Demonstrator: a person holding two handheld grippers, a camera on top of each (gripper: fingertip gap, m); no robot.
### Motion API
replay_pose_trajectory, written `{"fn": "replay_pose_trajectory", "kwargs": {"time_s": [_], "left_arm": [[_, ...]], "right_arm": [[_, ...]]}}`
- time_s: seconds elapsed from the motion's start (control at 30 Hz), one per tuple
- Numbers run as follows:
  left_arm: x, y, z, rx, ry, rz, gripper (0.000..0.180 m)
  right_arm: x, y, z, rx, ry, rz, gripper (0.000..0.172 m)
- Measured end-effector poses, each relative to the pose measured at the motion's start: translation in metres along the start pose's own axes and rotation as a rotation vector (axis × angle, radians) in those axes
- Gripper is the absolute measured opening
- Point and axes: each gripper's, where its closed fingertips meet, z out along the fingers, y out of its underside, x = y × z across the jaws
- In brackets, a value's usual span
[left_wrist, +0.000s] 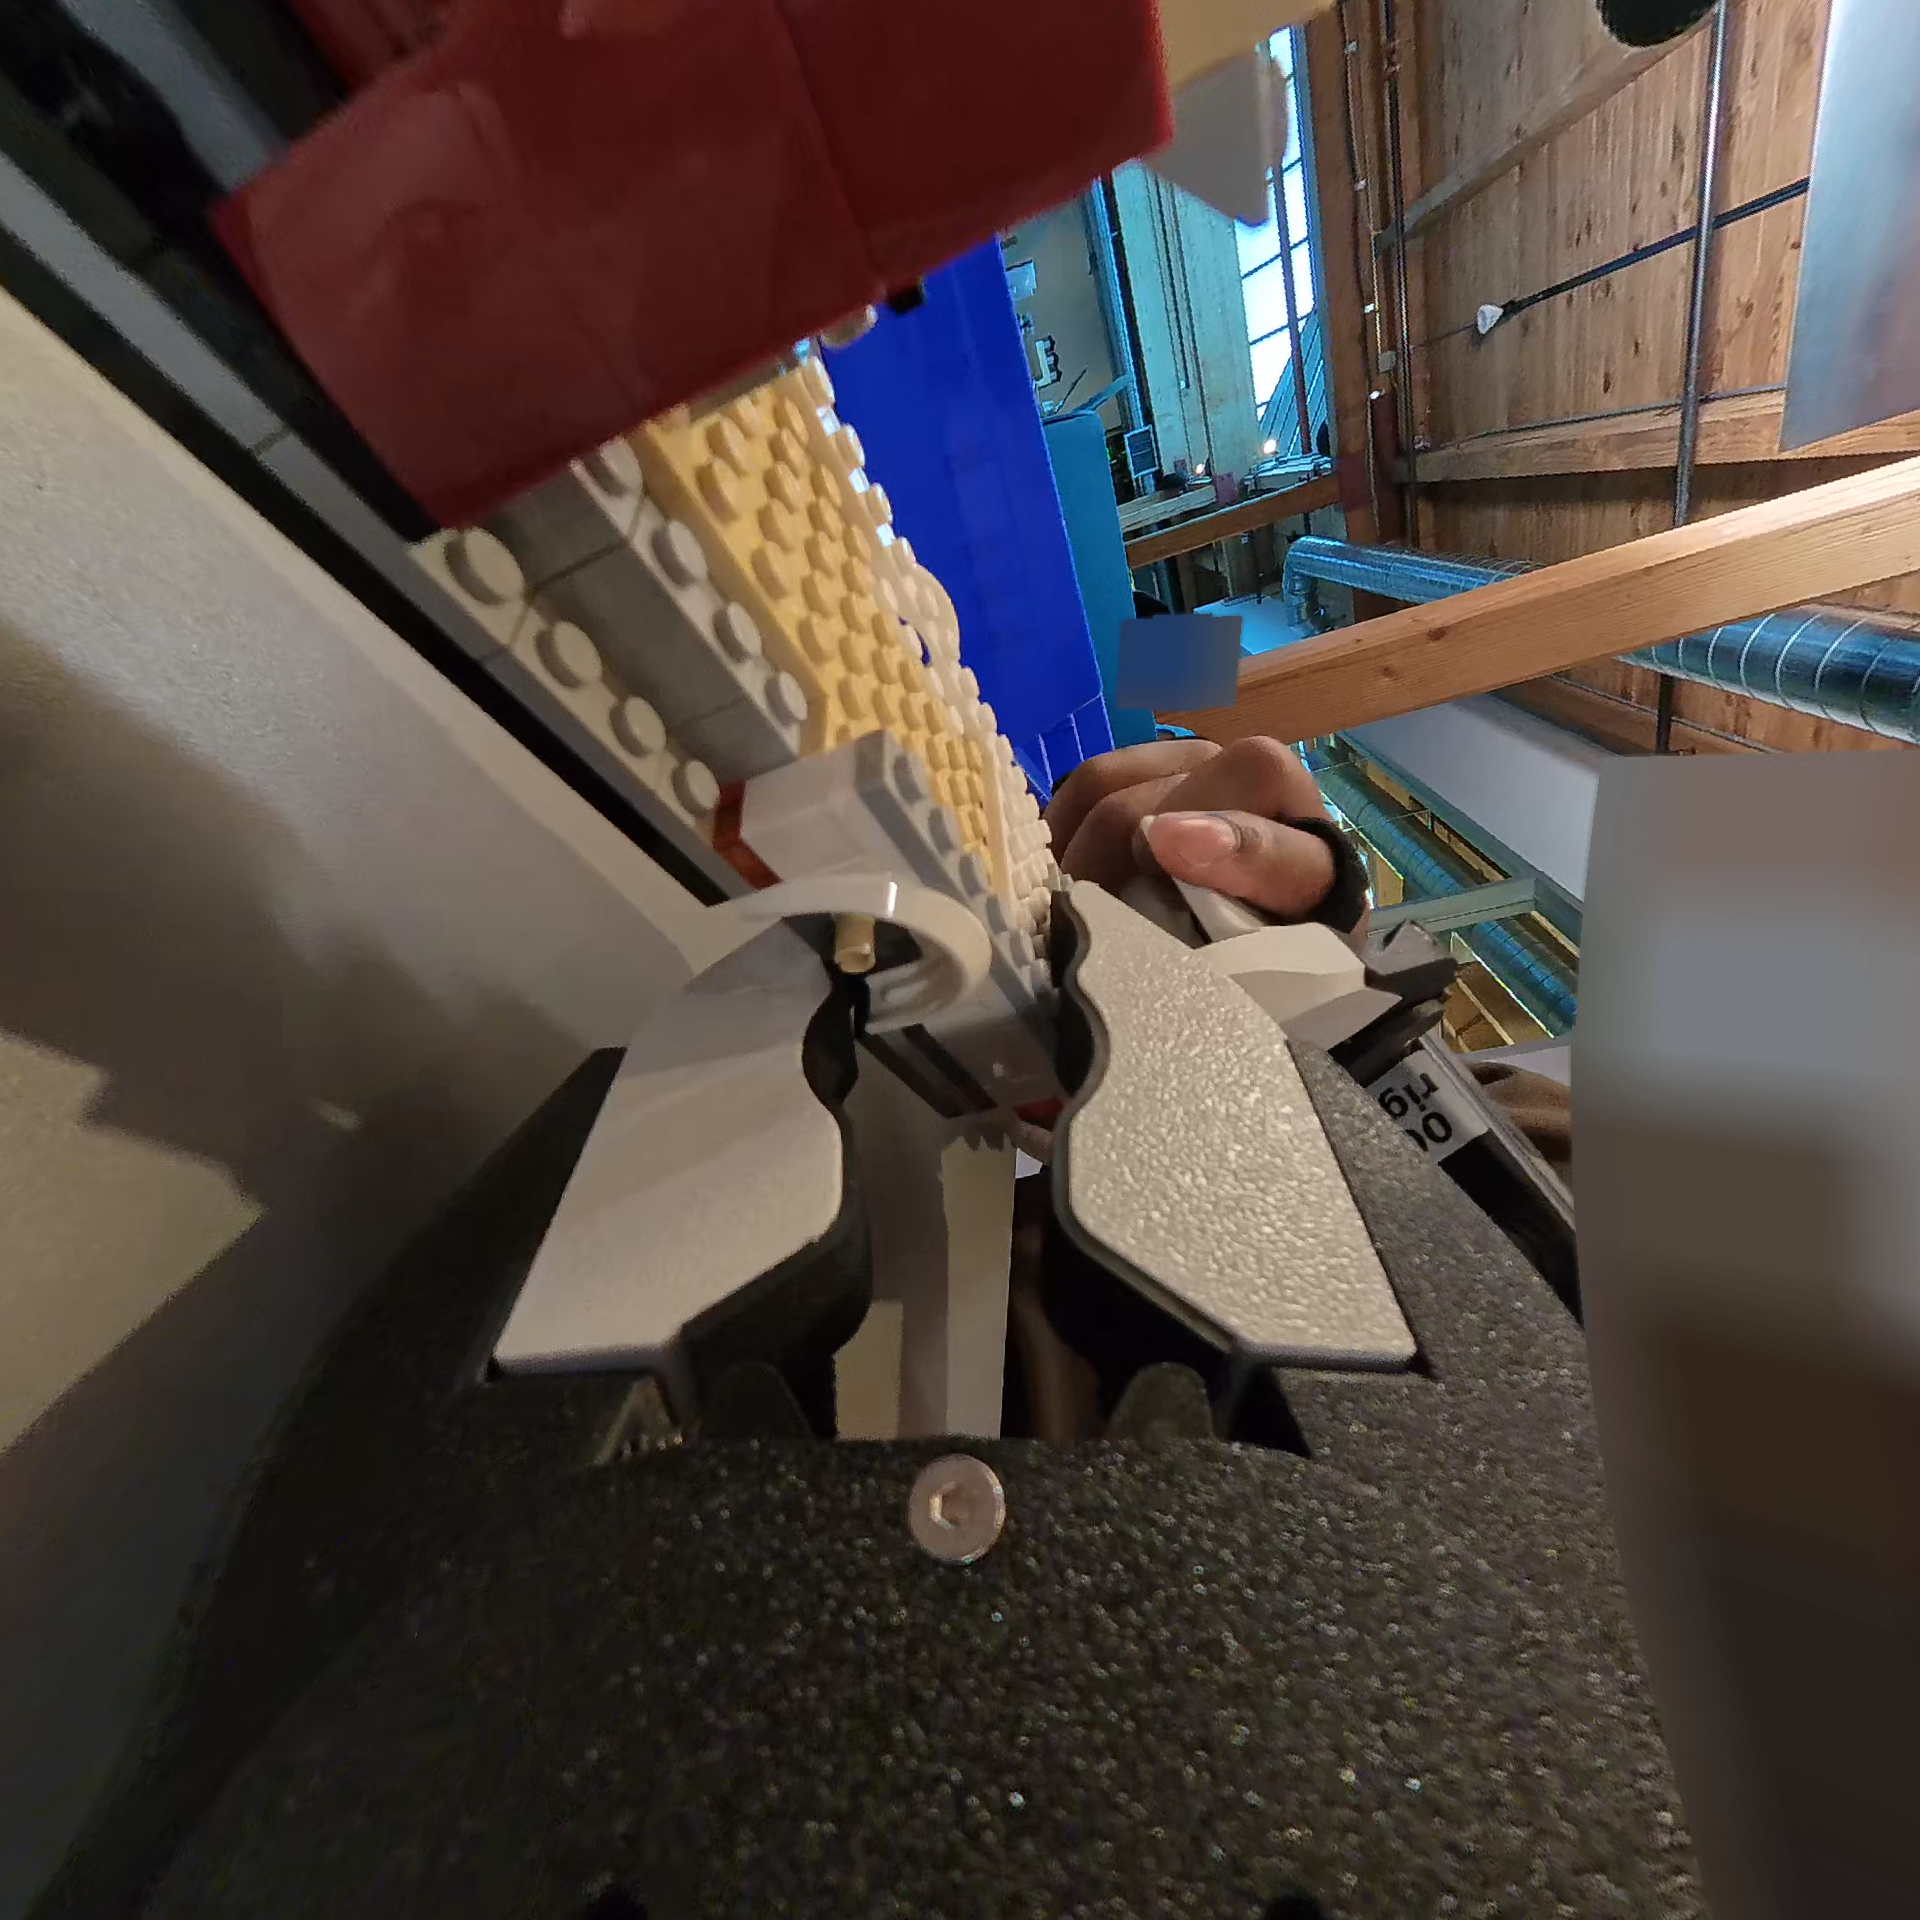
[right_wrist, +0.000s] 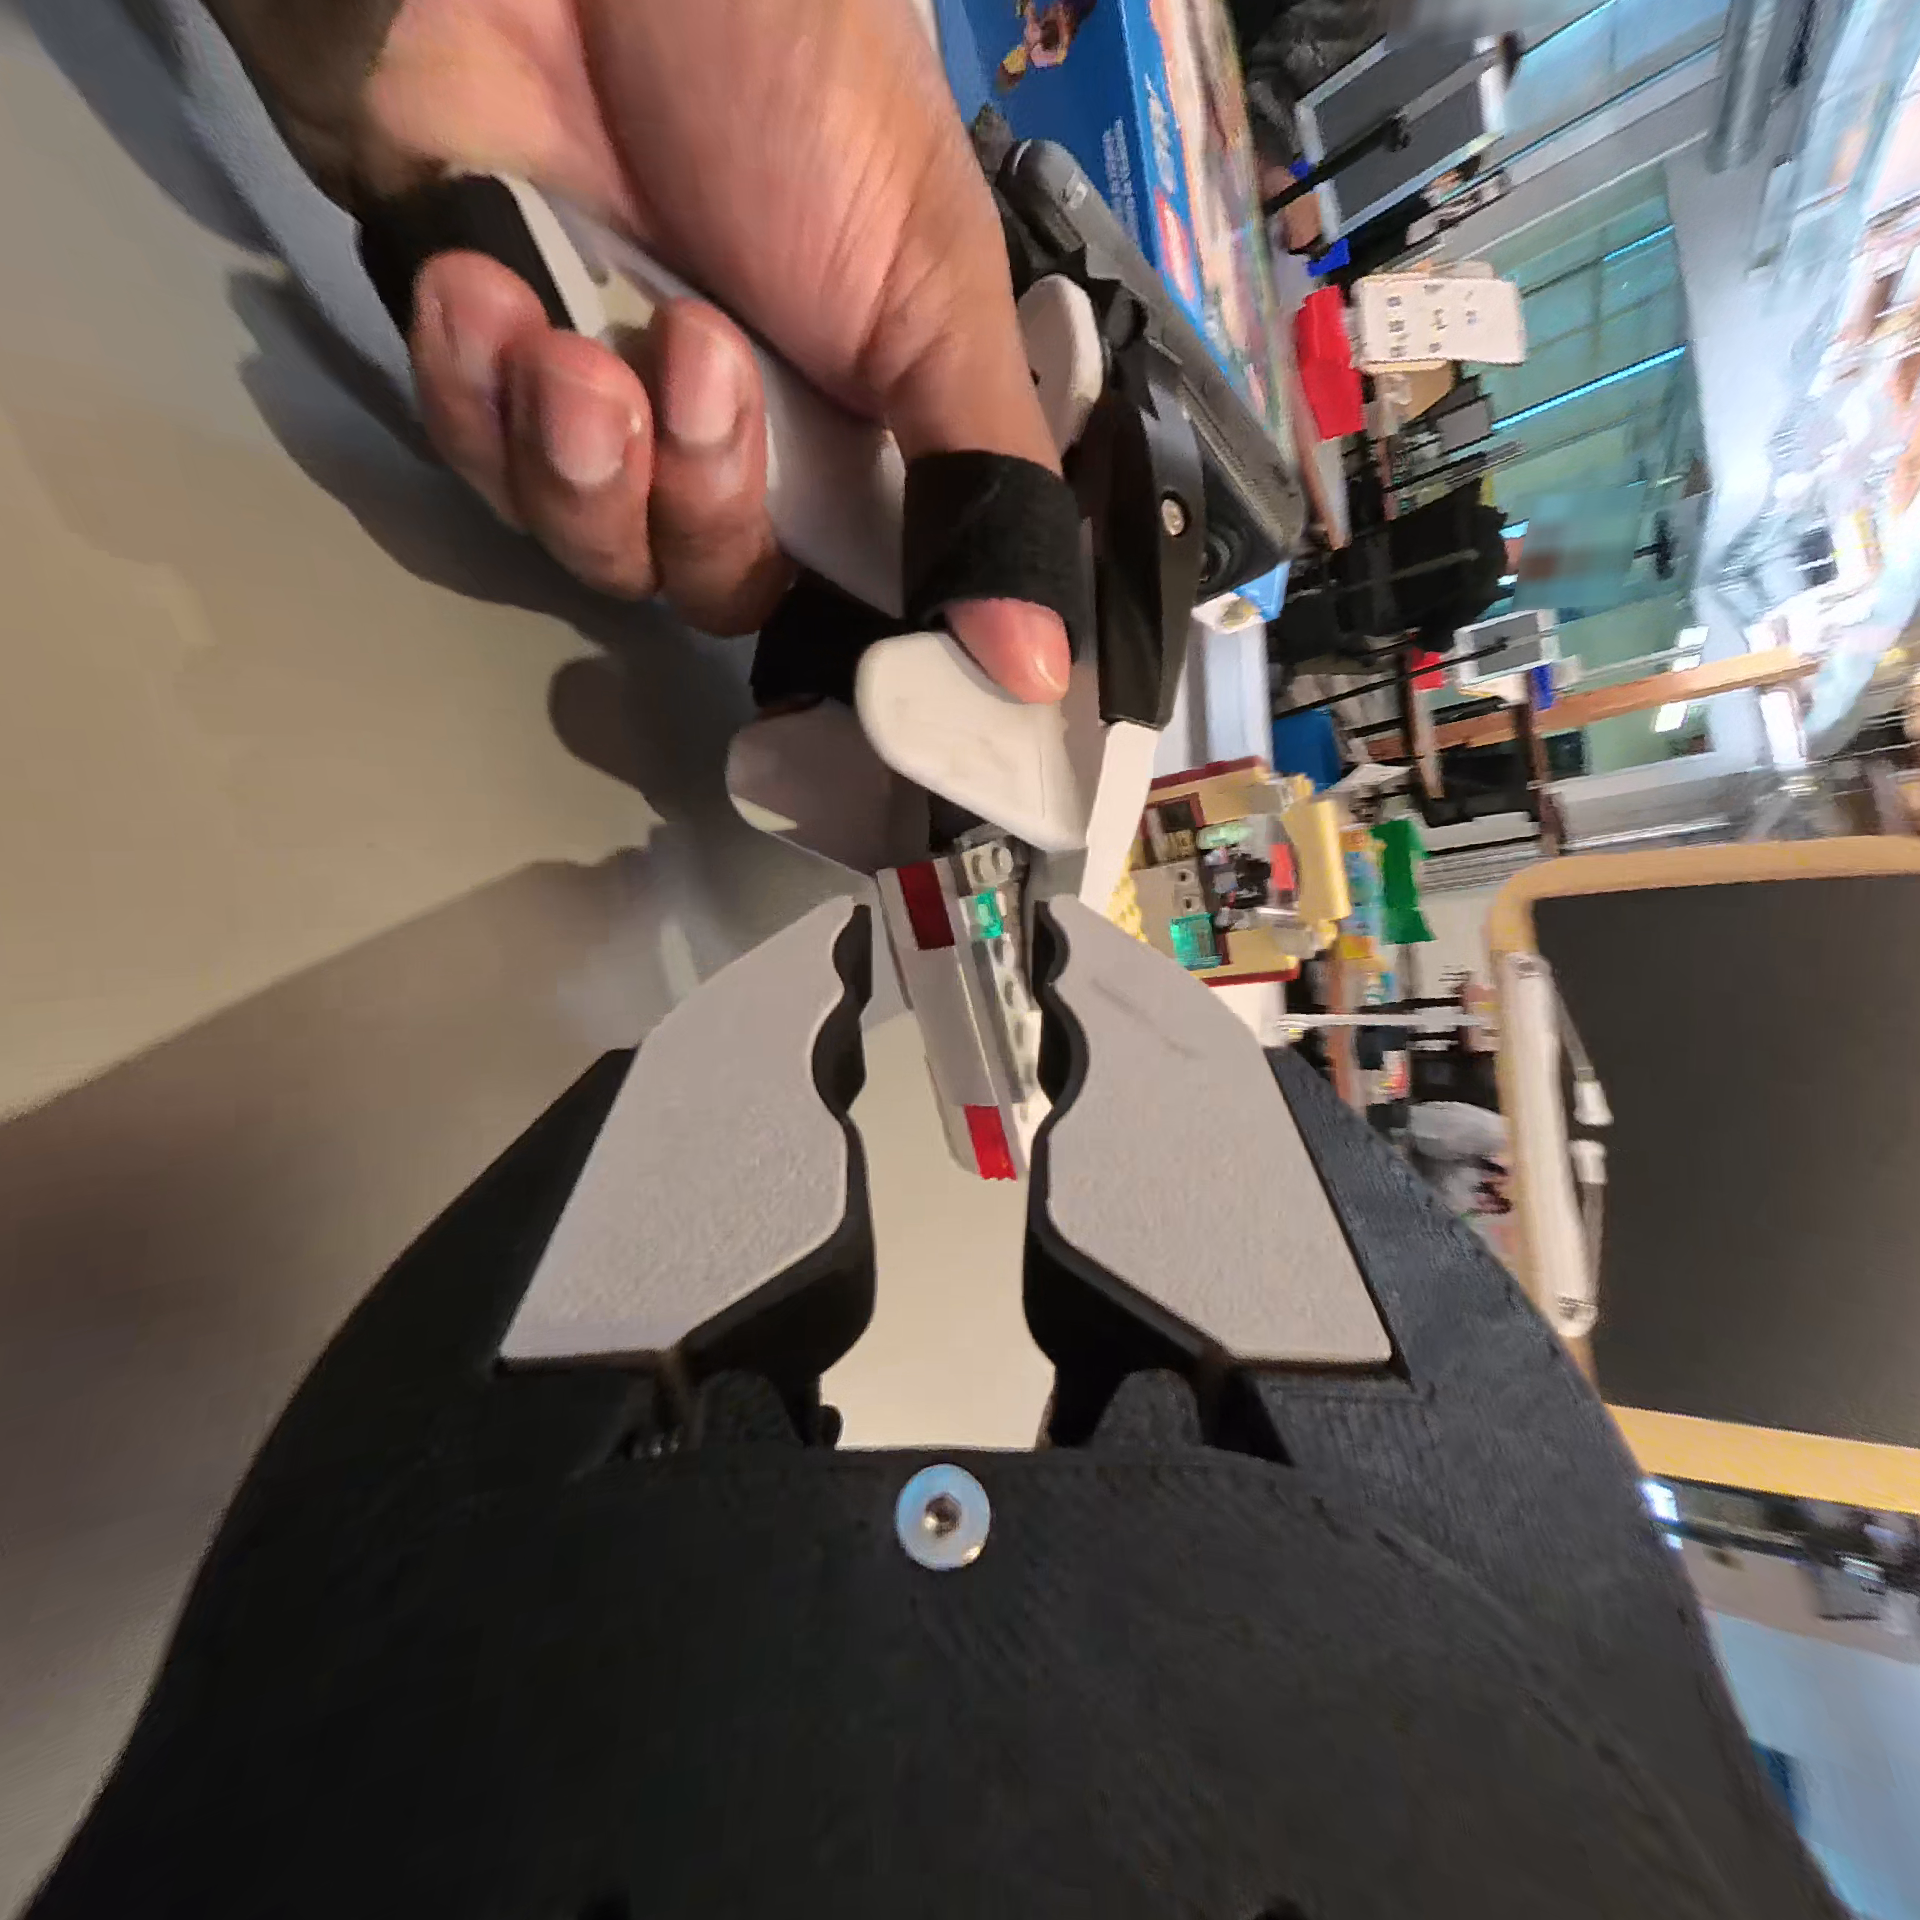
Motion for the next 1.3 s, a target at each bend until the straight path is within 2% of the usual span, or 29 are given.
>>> {"fn": "replay_pose_trajectory", "kwargs": {"time_s": [0.33,0.93,1.3], "left_arm": [[0.003,-0.002,-0.001,0.014,0.016,-0.009,0.035],[0.005,-0.005,-0.003,0.045,0.014,-0.007,0.035],[0.004,-0.007,-0.004,0.071,-0.002,-0.014,0.035]], "right_arm": [[0.002,-0.002,0.008,-0.040,0.152,-0.215,0.029],[-0.009,0.026,-0.019,-0.077,0.249,-0.299,0.024],[-0.012,0.033,-0.021,-0.133,0.288,-0.414,0.023]]}}
